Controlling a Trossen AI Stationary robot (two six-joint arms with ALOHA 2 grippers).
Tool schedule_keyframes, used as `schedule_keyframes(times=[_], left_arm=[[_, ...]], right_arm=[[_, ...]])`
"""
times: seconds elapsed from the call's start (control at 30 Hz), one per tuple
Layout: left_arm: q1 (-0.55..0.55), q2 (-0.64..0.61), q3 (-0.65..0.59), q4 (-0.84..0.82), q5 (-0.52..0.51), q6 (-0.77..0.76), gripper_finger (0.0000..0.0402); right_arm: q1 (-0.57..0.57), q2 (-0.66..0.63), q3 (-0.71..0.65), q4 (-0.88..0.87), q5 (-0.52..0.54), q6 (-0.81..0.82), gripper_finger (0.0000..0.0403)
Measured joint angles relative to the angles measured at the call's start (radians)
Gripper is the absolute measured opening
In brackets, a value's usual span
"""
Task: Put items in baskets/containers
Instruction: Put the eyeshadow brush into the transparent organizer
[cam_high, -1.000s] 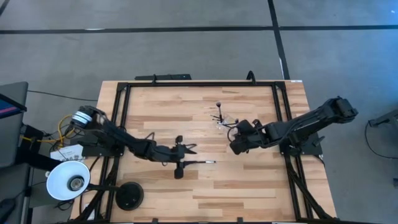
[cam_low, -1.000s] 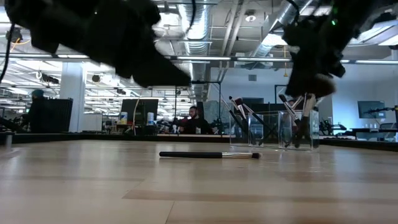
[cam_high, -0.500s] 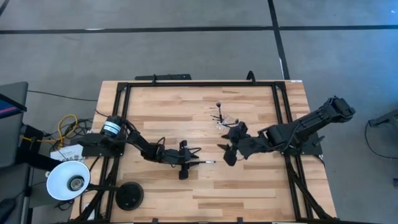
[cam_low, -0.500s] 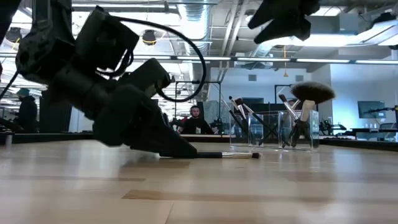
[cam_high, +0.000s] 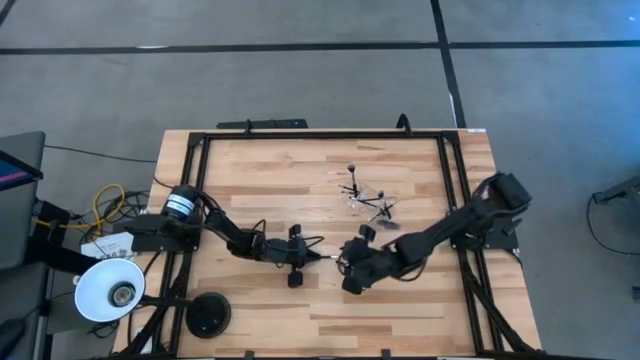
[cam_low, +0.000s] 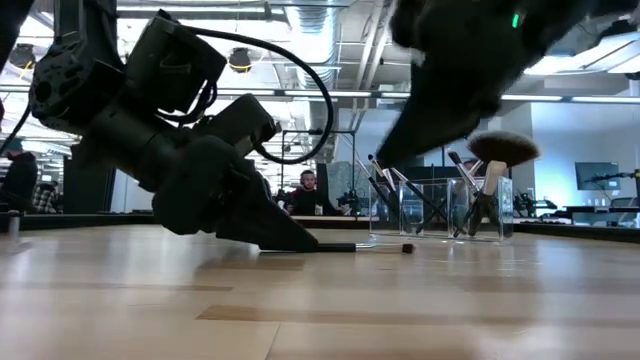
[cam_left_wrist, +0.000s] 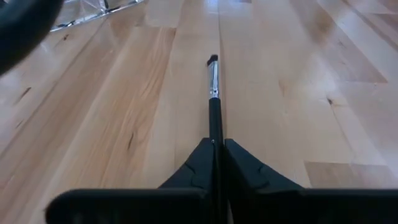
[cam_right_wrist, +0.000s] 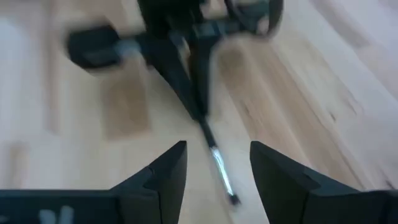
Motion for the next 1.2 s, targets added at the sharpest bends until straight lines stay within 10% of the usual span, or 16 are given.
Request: schedule_keyframes(times=[1.2], left_arm=[[-0.003, -0.065, -0.002, -0.034, -0.001, 0.004, 0.0022]], right_arm=[[-0.098, 0.142, 0.000, 0.103, -0.157, -0.130, 0.0124]])
